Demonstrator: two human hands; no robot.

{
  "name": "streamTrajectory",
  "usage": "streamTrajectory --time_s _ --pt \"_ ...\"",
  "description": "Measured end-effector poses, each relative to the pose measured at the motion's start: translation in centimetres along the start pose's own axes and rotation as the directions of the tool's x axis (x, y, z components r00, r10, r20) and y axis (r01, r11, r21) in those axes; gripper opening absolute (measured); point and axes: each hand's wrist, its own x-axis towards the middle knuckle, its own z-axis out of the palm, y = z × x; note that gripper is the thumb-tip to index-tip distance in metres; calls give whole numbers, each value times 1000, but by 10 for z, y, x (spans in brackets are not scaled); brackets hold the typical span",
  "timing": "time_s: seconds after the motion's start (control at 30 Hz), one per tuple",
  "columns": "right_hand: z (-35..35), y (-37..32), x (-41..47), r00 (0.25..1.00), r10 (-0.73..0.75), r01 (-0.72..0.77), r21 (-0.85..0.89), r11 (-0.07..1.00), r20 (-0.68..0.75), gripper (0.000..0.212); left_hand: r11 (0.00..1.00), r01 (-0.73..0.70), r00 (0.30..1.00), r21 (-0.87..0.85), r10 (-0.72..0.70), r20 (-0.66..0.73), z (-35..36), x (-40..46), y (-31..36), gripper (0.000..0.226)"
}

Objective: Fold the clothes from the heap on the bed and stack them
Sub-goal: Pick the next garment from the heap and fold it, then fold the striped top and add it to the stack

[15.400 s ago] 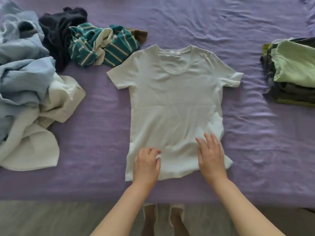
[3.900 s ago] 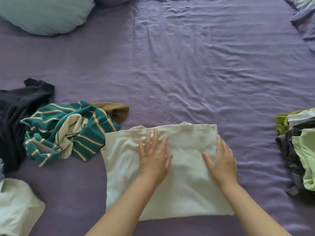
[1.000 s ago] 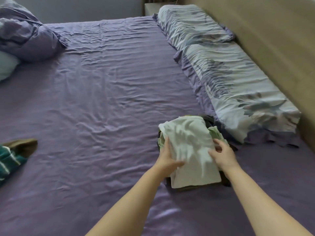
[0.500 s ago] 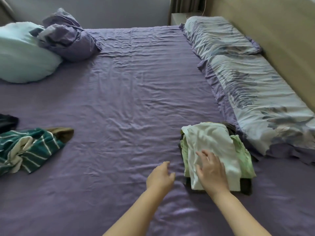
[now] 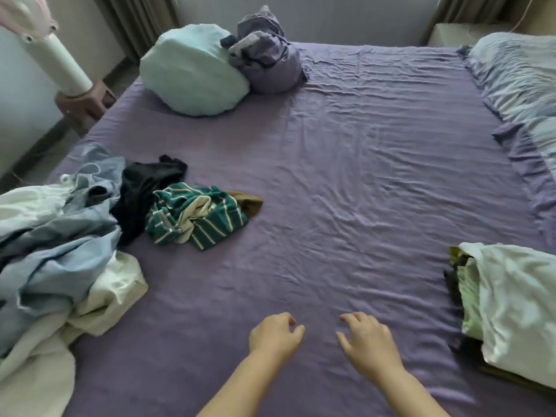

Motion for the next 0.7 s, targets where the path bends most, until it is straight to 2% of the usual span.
streamTrajectory --time_s 0.43,0.7 --pt "5 -206 95 984 -172 175 -58 983 53 37 980 154 984 -127 -164 -72 -117 45 -184 36" --pt "-12 -295 180 983 -185 183 196 963 -6 40 944 111 954 -309 -188 -232 -193 114 -243 31"
